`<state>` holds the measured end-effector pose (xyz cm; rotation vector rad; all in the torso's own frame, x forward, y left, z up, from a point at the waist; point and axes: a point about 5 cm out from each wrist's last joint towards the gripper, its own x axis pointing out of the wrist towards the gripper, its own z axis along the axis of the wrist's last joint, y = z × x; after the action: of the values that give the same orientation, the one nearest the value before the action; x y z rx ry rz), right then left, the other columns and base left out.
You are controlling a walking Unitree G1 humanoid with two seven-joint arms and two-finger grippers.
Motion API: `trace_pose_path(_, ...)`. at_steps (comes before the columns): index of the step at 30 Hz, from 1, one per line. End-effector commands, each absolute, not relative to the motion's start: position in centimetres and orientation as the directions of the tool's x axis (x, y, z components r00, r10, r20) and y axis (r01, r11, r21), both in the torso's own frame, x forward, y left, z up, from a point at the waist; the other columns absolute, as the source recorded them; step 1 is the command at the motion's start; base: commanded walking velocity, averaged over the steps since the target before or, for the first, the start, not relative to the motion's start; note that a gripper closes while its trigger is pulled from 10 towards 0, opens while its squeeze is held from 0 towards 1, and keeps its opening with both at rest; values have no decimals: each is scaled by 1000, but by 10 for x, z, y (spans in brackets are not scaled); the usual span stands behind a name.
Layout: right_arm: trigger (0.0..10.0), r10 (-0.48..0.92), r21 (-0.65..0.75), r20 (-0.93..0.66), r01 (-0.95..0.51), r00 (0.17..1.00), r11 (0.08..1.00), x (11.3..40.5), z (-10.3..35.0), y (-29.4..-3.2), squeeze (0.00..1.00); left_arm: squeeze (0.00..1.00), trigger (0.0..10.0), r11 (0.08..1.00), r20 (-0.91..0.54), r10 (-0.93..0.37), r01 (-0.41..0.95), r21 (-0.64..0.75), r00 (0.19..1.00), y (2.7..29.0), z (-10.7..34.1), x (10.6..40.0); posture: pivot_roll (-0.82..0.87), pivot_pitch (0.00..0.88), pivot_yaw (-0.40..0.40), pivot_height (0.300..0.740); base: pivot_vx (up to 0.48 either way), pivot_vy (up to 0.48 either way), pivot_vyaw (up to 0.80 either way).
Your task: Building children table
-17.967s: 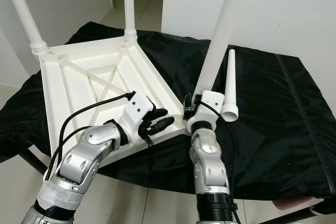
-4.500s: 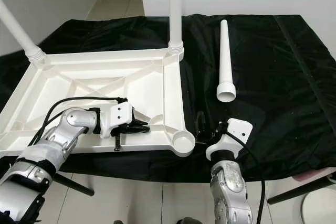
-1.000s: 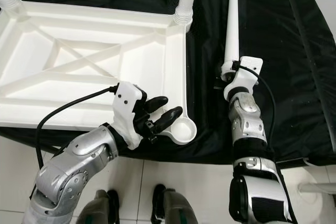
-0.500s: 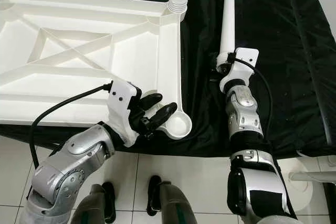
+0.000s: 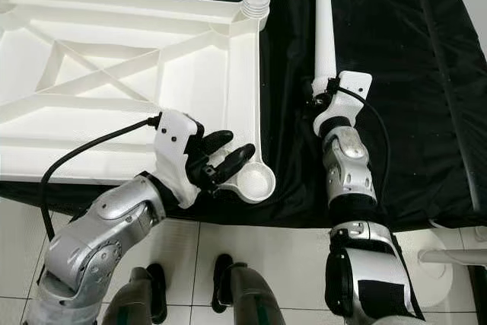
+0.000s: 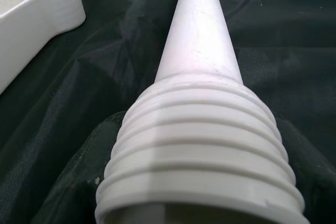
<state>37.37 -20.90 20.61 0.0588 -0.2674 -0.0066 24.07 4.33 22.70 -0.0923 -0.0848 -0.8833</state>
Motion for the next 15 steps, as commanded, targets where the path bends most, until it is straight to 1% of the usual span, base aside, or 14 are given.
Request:
trace_pose_path(1, 10000, -64, 31, 179, 60, 982, 998, 364, 176, -218, 0, 0, 10000, 594, 95, -796, 801, -72, 598, 40, 224, 242, 37, 256, -65, 740, 0, 0, 0)
trace_pose_path(2, 10000, -64, 31, 179, 60, 982, 998, 364, 176, -218, 0, 0, 10000, 594, 95, -796, 801, -72, 598, 40, 224, 242, 37, 256, -65, 740, 0, 0, 0)
trace_pose_path(4, 10000, -71, -90, 210, 92, 975, 992, 356, 177, -215, 0, 0, 10000, 594, 68, -800, 803, -52, 596, 40, 224, 249, 30, 235, -56, 740, 0, 0, 0)
trace_pose_path(5, 10000, -71, -90, 210, 92, 975, 992, 356, 177, -215, 0, 0, 10000, 594, 68, -800, 803, -52, 596, 40, 224, 249, 30, 235, -56, 740, 0, 0, 0)
trace_pose_path(6, 10000, -66, -121, 216, 94, 974, 988, 354, 176, -214, 0, 0, 10000, 594, 61, -801, 803, -40, 595, 41, 224, 251, 30, 235, -56, 740, 0, 0, 0)
trace_pose_path(11, 10000, -62, -122, 207, 89, 976, 988, 349, 174, -213, 0, 0, 10000, 601, 53, -797, 798, -34, 602, 43, 223, 256, 27, 213, -47, 740, 0, 0, 0)
trace_pose_path(12, 10000, -57, -117, 232, 86, 971, 989, 342, 175, -214, 0, 1000, 10000, 598, 67, -797, 800, -48, 600, 46, 224, 260, 25, 184, -37, 740, 0, 0, 0)
trace_pose_path(13, 10000, -57, -117, 232, 86, 971, 989, 342, 175, -214, 0, 1000, 10000, 598, 67, -797, 800, -48, 600, 46, 224, 260, 25, 184, -37, 740, 0, 0, 0)
trace_pose_path(15, 10000, -68, -74, 282, 93, 957, 993, 331, 178, -215, 0, 1000, 10000, 591, 79, -800, 804, -63, 595, 50, 227, 265, 25, 174, -35, 740, 0, 0, 0)
